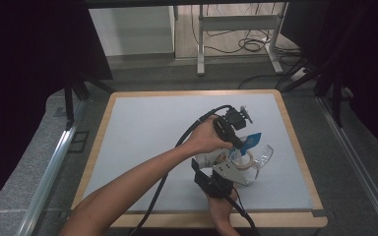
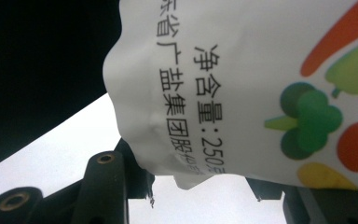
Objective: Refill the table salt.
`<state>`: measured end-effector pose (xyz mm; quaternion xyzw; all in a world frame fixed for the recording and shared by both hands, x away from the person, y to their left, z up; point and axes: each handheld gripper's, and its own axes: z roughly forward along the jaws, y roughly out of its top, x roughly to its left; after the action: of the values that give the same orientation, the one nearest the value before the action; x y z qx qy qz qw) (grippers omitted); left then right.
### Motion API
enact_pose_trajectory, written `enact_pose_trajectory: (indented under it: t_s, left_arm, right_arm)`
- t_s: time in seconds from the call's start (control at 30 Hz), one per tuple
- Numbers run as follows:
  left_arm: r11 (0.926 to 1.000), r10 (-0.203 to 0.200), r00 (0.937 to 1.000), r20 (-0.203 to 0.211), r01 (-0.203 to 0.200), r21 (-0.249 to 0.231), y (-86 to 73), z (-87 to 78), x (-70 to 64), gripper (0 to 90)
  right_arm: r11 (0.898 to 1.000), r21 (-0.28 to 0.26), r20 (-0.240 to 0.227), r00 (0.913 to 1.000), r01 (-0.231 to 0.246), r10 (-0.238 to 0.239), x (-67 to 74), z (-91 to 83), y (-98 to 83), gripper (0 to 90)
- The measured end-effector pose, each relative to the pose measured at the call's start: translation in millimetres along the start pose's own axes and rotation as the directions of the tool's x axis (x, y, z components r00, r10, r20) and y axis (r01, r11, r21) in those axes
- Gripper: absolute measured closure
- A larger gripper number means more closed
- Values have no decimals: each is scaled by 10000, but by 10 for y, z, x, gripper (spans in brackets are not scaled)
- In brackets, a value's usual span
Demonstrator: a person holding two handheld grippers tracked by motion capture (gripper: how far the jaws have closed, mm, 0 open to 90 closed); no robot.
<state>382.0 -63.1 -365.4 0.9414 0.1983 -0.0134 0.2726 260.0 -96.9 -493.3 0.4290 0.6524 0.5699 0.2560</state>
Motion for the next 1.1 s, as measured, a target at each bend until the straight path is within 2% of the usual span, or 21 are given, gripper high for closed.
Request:
enact_pose_trajectory:
  t_s: [0.7, 1.1]
  left_arm:
    - [10000, 16, 10000, -22, -15, 40, 28, -27, -8, 899]
    - [9999, 73, 9999, -120, -72, 120, 48, -55, -15, 899]
  right_arm:
    - [9999, -71, 11, 10000, 87, -87, -3, 0, 23, 509]
    - [9999, -156, -149, 9999, -48, 46, 6, -6, 61, 509]
